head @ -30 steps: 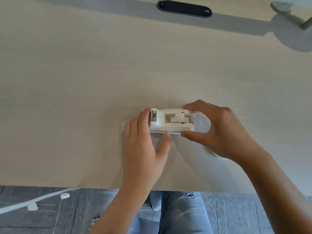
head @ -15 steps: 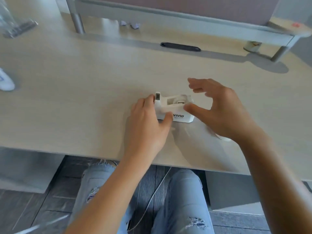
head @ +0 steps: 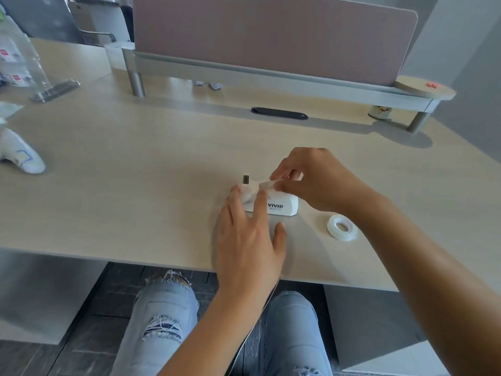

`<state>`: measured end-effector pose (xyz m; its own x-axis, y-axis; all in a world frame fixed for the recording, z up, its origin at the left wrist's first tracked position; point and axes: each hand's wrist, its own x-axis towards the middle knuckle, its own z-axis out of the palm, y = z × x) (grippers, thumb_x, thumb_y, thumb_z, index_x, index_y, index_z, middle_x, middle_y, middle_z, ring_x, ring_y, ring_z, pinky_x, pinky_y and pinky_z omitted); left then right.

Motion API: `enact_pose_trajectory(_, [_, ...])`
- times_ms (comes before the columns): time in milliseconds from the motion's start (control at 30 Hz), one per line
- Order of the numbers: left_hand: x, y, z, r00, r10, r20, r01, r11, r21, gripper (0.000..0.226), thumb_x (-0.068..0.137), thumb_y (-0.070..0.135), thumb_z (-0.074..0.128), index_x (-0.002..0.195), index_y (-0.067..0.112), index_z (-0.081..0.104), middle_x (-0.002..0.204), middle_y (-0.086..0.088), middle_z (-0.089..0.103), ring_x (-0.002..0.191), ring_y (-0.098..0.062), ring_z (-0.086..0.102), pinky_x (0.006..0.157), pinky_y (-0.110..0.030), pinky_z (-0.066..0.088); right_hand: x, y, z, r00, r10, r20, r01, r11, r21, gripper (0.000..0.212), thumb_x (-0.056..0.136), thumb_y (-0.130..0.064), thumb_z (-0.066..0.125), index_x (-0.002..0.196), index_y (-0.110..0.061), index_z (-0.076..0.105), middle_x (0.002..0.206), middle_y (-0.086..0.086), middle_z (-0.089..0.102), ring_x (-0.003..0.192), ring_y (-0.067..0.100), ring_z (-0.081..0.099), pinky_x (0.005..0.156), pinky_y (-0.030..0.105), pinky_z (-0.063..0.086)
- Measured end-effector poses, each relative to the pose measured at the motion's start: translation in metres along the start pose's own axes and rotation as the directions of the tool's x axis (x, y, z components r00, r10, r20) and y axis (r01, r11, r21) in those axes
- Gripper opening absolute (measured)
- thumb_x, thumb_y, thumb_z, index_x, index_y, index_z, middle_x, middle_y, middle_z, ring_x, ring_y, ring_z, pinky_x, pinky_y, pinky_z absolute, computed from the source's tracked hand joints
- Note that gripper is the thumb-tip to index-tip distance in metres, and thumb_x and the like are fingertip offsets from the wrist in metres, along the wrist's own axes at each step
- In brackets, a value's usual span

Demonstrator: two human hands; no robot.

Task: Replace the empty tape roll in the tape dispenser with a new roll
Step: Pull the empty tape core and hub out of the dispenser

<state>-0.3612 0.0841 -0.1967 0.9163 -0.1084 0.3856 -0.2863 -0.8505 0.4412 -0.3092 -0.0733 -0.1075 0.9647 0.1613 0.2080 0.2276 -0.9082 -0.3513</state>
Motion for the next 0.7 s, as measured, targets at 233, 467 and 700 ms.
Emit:
enact_pose_trajectory(233, [0.0,0.0,0.001,1.0,0.023,-0.018,-0.022,0.999,0.044,0.06,0.089,0.047,0.06,0.143,0.025,0.05,0.157,-0.015,0.04,0.134,-0.034,0.049,0.101,-0.045,0.049,-0.011,0.01,0.003,0.997,-0.062,-0.049,0.063,0.998,0.019,0.012,0.094,-0.017,0.074,0.105,-0.019,0.08,0.094,-0.002,0.072,0.083,0.014,0.069,0.08,0.033,0.058])
enact_pose_trajectory(467, [0.0,-0.001,0.003,0.999,0.036,-0.039,-0.034,0.998,0.045,0.055,0.09,0.046,0.058,0.141,0.024,0.052,0.156,-0.016,0.041,0.134,-0.036,0.049,0.101,-0.045,0.05,-0.022,0.022,0.014,0.981,-0.032,-0.193,0.062,0.986,0.153,0.01,0.095,-0.013,0.074,0.104,-0.016,0.079,0.095,0.001,0.075,0.085,0.016,0.071,0.08,0.032,0.057])
enact_pose_trajectory(700, [-0.002,0.0,-0.002,0.976,0.028,-0.216,-0.076,0.973,-0.218,0.051,0.09,0.036,0.067,0.135,0.011,0.059,0.149,-0.016,0.051,0.136,-0.034,0.05,0.101,-0.047,0.051,-0.031,0.019,0.024,0.899,0.235,-0.37,0.014,0.828,0.56,0.006,0.098,-0.013,0.071,0.102,-0.016,0.075,0.103,-0.001,0.079,0.089,0.014,0.076,0.081,0.039,0.062])
